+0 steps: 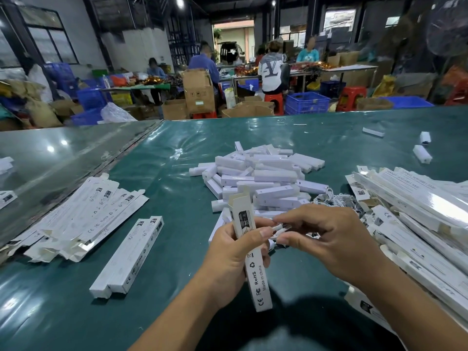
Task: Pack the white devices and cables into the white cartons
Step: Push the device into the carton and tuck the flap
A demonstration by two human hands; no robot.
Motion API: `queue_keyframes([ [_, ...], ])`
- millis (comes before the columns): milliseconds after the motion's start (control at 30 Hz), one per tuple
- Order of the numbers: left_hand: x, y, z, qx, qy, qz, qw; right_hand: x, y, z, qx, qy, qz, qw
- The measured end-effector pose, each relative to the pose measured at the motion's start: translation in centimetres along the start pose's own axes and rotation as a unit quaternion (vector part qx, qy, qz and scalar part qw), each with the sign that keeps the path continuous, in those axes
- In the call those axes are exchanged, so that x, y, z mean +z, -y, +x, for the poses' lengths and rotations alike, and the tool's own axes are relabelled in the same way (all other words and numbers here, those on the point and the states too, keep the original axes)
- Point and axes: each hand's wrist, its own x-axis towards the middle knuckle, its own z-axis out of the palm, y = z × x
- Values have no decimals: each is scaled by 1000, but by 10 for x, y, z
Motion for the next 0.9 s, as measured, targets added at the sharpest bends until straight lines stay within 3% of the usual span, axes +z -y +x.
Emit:
queue_keyframes([
  [100, 0, 0, 0, 21, -15, 32, 999, -1, 0, 1, 0, 6, 14, 1000],
  [167, 3, 0, -1, 59, -70, 134, 987, -7, 0, 2, 24, -31, 37, 999],
  [267, 1, 5, 1, 185, -159, 362, 900, -19, 9, 1, 32, -125, 96, 987],
  [333, 1, 6, 1, 252, -141, 450, 845, -21, 21, 2, -6, -131, 78, 988],
  [433, 4, 9, 1, 301, -107, 520, 792, -15, 34, 4, -52, -90, -62, 993],
  [567, 3, 12, 3, 303, -115, 520, 790, -18, 37, 4, -40, -64, -167, 983],
  [733, 4, 14, 3, 307, -95, 547, 773, -16, 35, 3, -34, -50, -187, 980],
  [900, 6, 10, 2, 317, -98, 533, 778, -11, 36, 2, -14, -42, -187, 981],
])
